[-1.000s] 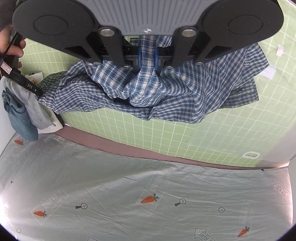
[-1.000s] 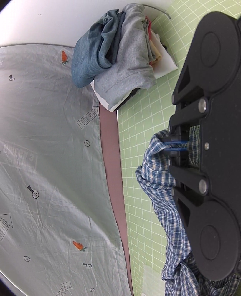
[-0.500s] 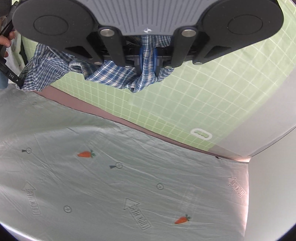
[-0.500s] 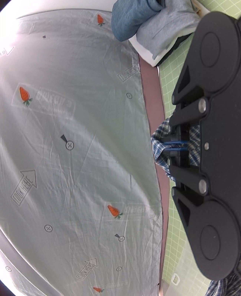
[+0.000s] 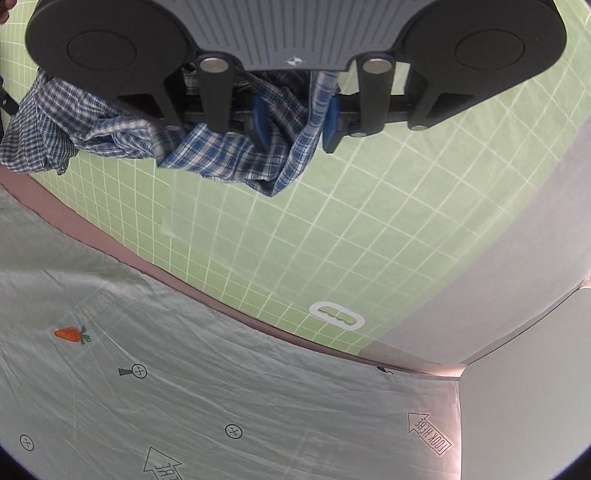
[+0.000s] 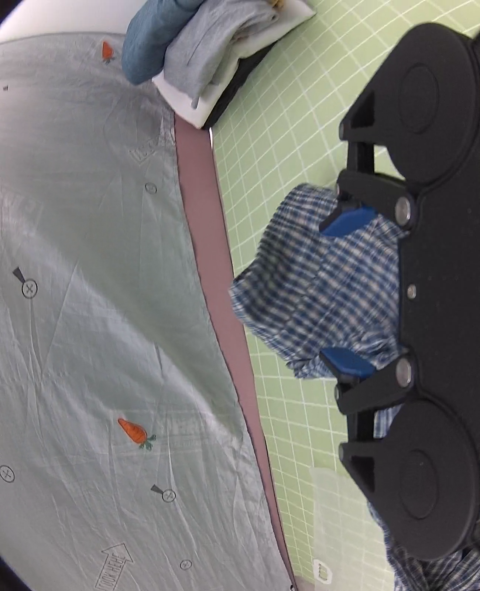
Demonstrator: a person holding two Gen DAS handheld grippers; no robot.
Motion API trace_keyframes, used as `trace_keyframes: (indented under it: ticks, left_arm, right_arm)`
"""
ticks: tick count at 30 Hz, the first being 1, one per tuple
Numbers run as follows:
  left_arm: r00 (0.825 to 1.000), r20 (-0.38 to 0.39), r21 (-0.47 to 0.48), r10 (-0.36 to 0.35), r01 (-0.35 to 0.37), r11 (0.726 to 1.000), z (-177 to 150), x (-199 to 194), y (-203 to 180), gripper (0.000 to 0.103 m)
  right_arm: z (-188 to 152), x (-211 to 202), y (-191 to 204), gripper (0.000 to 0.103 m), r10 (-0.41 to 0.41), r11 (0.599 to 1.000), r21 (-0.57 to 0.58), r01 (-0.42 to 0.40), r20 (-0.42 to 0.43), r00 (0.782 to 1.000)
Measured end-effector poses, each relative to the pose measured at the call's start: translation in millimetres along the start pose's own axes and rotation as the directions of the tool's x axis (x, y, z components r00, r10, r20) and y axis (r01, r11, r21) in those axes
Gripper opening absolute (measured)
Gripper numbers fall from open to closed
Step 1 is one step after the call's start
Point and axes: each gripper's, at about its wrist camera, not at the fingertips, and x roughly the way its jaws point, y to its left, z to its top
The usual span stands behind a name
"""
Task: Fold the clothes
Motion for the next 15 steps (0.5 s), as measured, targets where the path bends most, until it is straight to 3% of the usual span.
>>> trace_keyframes:
  ticks: [1,3,6,10,15]
  left_arm:
    - [1.000,0.006,-0.018,0.008,-0.008,1.000,0.3,-0.9,1.6,0.062]
    - [0.999,0.023,-0.047,0.023,-0.022,0.999,1.4,-5.7,4.0,0.075]
    - [0.999,0.050,-0.044,0.007,-0.004,0.999,0.9,-17.1,5.2,0.086]
    - [0.997,0.072,0.035,-0.032,0.029,0.999,-1.1,-28.2,-0.4,0.093]
    - [0.996,0.062,0.083,-0.067,0.062,0.995,0.9,-28.7,-7.6,0.093]
  right_arm:
    - [-7.1,-4.6,-3.5,0.081,-0.018,1.000,0.003,0.018,-0.011,1.000]
    - [-22.7,-8.5,-9.4,0.081,-0.024,1.000,-0.007,0.023,-0.064,0.998]
    - [-46.1,-10.3,-13.5,0.081,-0.063,0.998,0.009,0.066,-0.154,0.986]
    - [-71.8,-16.5,-12.8,0.081,-0.043,0.998,0.039,0.054,-0.235,0.971]
    - [-87.0,-22.0,-0.8,0.081,-0.039,0.997,0.056,0.055,-0.259,0.965]
